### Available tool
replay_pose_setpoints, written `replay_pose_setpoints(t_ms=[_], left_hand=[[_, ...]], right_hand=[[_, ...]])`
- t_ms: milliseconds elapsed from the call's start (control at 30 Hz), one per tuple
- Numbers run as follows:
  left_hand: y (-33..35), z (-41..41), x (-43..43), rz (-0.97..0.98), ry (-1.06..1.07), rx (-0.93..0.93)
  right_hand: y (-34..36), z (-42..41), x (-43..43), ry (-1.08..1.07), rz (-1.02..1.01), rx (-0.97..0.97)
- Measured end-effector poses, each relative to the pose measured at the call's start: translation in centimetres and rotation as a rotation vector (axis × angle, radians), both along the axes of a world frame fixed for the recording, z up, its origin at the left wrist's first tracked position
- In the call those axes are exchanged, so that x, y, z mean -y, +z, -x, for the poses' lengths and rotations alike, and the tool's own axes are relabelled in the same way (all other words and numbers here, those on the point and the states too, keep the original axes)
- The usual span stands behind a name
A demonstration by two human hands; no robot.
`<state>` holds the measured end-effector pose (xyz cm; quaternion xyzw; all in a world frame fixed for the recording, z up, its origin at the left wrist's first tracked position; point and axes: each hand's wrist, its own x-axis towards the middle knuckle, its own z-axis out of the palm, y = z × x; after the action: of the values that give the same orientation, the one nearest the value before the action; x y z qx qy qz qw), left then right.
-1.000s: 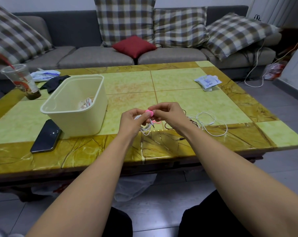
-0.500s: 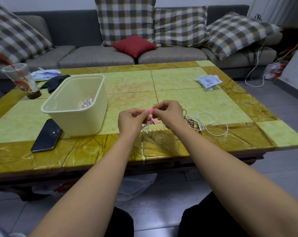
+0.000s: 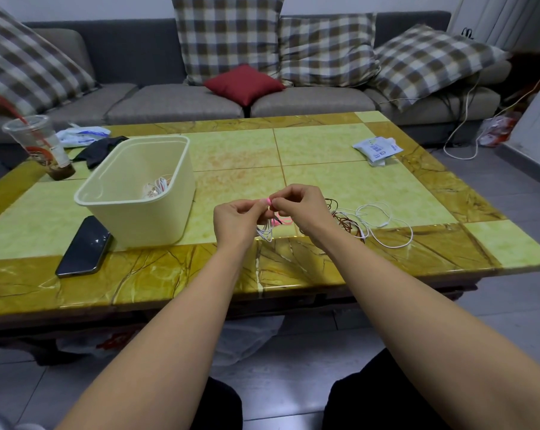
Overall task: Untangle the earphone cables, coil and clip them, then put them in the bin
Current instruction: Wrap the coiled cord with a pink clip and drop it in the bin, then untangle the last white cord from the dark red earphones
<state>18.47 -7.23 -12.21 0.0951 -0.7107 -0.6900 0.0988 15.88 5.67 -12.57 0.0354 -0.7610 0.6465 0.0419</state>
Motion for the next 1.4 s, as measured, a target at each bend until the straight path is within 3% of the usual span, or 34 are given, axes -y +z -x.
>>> replay_pose_setpoints(t_ms=[200,500,800,967,1167,1300,1400], left_hand=[[0.0,-0.2,0.3,-0.028,-0.106,-0.005],[-0.2,0.0,0.5,0.009,-0.173,0.002],[-0.4,0.4,2.1,0.207,-0.206,-0.011],[0.6,0.3,4.0,0.268,-0.125,-0.015],[5.9,0.7,8.2,0.119,-0.025,-0.057],[8.0,2.4,12.6,0.133,0.142,-0.14],[7.8,3.5,15.4,0.274,0.199,-0.092]], right_hand=[[-0.1,0.1,-0.6,0.023,0.071,-0.025],[-0.3,0.1,-0.9,0.052,0.02,-0.02],[0.0,0.4,0.0,0.112,0.052,0.101],[1.1,0.1,2.6,0.314,0.062,0.309],[2.9,1.2,7.8,0.296,0.46,0.333],[2.8,1.9,11.0,0.314,0.338,0.36],[2.3,2.4,12.7,0.367,0.232,0.357]])
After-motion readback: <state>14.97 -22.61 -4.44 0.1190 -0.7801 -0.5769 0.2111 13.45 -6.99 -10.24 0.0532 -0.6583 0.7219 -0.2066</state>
